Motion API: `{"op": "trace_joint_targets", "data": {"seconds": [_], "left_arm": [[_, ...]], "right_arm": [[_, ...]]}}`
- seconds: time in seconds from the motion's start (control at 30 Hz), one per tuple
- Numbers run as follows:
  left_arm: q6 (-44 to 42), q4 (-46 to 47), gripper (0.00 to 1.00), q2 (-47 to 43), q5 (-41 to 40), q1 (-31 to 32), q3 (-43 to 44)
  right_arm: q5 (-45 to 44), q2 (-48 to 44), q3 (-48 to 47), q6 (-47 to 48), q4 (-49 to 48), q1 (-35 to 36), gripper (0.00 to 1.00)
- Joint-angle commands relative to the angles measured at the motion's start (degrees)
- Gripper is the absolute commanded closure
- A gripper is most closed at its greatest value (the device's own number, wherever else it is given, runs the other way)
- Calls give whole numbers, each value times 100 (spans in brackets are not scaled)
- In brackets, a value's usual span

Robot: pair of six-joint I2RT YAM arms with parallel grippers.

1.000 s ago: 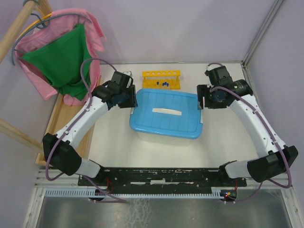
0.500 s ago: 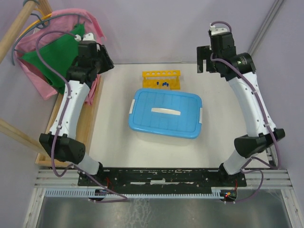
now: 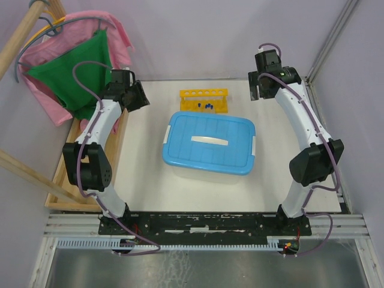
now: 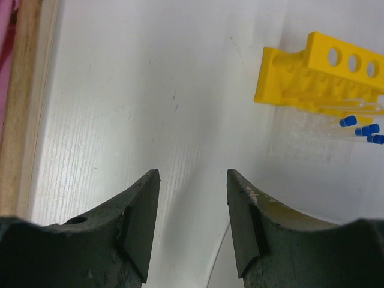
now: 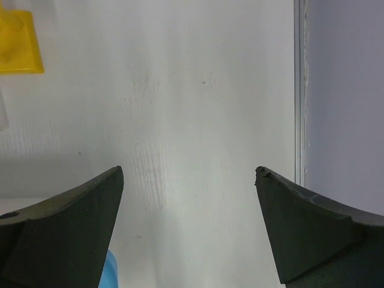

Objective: Organize the chemistry lab equipment
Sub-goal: Reset both arms

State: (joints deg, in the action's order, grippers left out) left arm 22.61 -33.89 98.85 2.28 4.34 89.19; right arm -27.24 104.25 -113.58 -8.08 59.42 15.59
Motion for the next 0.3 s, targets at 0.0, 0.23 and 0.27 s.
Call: {"op": "trace_joint_targets", "data": {"seconds": [0.0, 0.23, 0.27], "left_arm": [[-234, 516, 44, -87, 187, -21, -169], [-221, 679, 44, -75, 281, -20, -366], [-222, 675, 44, -88, 292, -16, -367]], "right_arm": [[-36, -60, 226, -169, -422, -114, 1], [543, -120, 524, -238, -634, -409, 5], [581, -138, 524, -240, -640, -430, 5]]}}
